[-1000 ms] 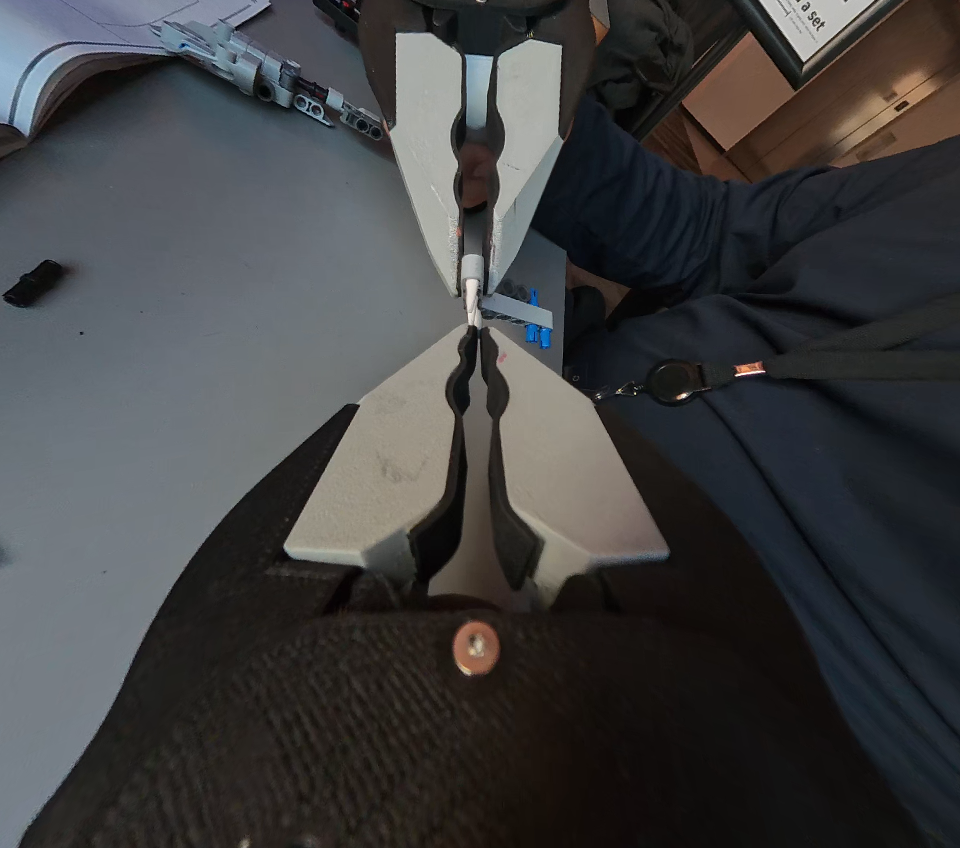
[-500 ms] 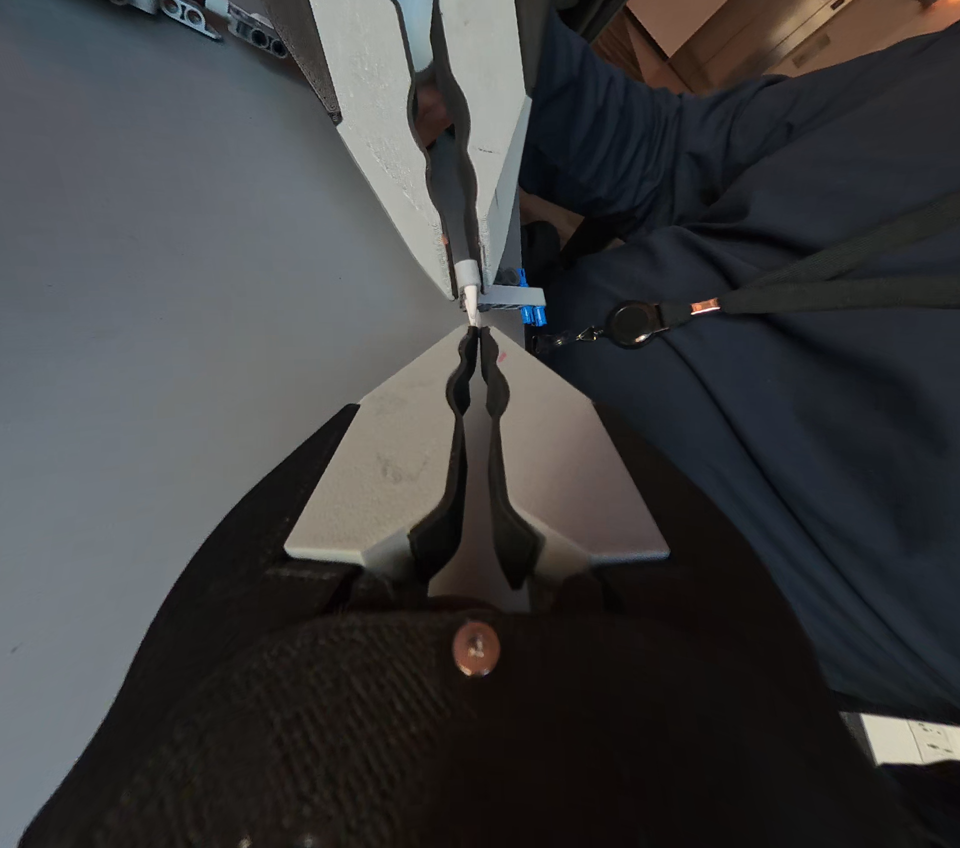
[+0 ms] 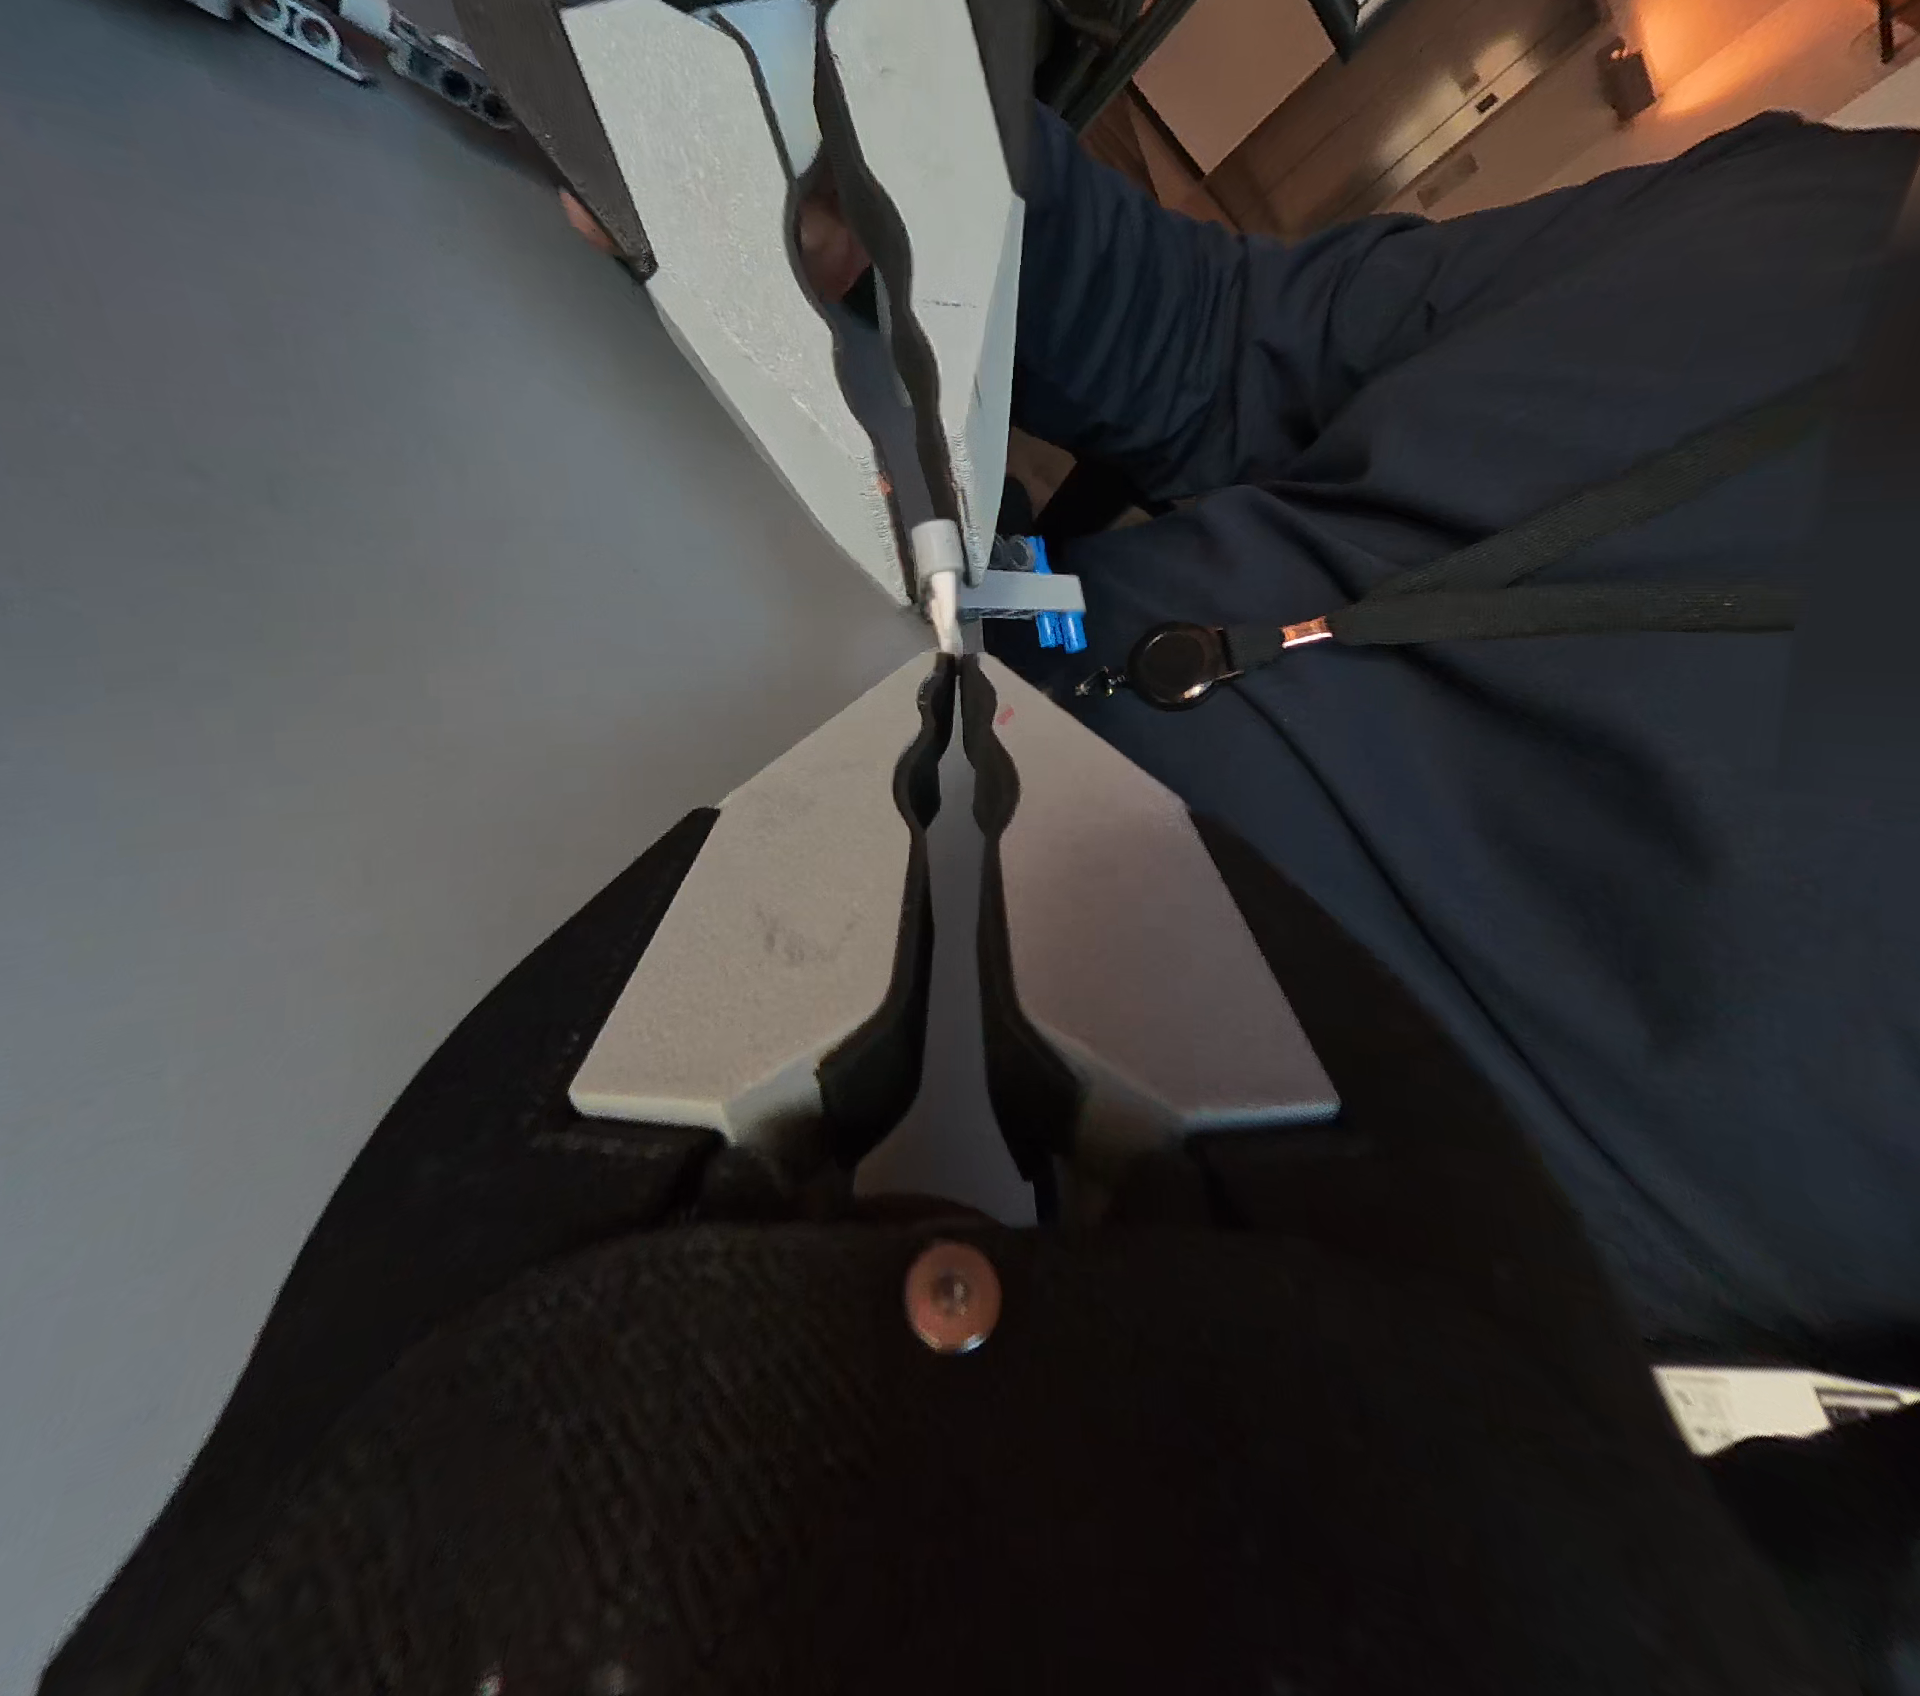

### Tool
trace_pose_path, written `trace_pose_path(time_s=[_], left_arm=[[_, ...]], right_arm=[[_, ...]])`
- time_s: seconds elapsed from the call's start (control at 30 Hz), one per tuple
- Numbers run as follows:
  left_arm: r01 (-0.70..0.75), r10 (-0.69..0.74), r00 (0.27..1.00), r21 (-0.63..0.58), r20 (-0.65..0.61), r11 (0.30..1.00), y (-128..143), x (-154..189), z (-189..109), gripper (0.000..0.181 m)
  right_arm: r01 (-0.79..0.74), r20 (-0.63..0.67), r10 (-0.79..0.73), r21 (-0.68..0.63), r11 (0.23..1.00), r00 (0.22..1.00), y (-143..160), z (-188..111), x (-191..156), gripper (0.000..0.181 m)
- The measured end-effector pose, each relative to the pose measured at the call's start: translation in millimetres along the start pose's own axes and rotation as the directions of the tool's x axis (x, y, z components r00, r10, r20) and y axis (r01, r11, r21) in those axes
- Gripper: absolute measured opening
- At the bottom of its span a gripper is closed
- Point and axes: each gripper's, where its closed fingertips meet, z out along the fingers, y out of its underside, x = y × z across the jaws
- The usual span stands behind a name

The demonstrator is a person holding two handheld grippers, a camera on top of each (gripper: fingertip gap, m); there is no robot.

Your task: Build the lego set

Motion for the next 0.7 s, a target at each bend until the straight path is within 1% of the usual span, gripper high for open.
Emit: trace_pose_path(time_s=[0.07, 0.17, 0.3, 0.37, 0.43, 0.5, 0.53, 0.63, 0.7], left_arm=[[0.021, -0.021, 1.0, 0.04, 0.007, 0.999, -5.3, -3.0, -2.9, 0.0], [0.02, -0.021, 1.0, 0.046, 0.012, 0.999, -6.0, -3.7, -3.3, 0.0], [0.029, -0.031, 0.999, 0.053, 0.03, 0.998, -7.1, -6.8, -4.0, 0.0], [0.016, -0.018, 0.997, 0.034, 0.081, 0.999, -4.5, -12.8, -5.2, 0.0], [0.011, -0.012, 0.987, 0.006, 0.159, 1.0, -0.2, -23.4, -9.1, 0.0], [0.008, 0.004, 0.971, -0.049, 0.239, 0.999, 7.6, -34.4, -13.3, 0.0], [0.009, 0.009, 0.963, -0.068, 0.271, 0.998, 10.1, -39.3, -14.8, 0.0], [0.032, -0.004, 0.957, -0.093, 0.289, 0.995, 13.2, -44.5, -13.8, 0.0], [0.043, -0.011, 0.949, -0.096, 0.314, 0.995, 13.2, -49.0, -14.1, 0.0]], right_arm=[[0.014, -0.032, -0.014, -0.001, 1.0, 0.999, 0.2, 0.2, 2.6, 0.005], [0.038, -0.052, -0.041, -0.048, 0.998, 0.998, 6.2, 3.5, 2.8, 0.005], [0.022, -0.054, -0.023, -0.03, 0.999, 0.998, 3.9, 1.5, 4.5, 0.005], [0.02, -0.075, -0.022, -0.028, 0.999, 0.997, 3.6, -0.1, 7.8, 0.005], [0.029, -0.127, -0.032, -0.03, 0.999, 0.991, 3.3, -5.4, 15.4, 0.005], [0.058, -0.209, -0.075, -0.083, 0.995, 0.975, 8.3, -13.1, 27.3, 0.005], [0.065, -0.22, -0.088, -0.109, 0.992, 0.972, 10.7, -14.2, 29.8, 0.005], [0.02, -0.267, -0.075, -0.202, 0.979, 0.961, 21.1, -11.8, 43.8, 0.005], [0.028, -0.308, -0.102, -0.234, 0.972, 0.946, 22.1, -11.5, 51.9, 0.005]])
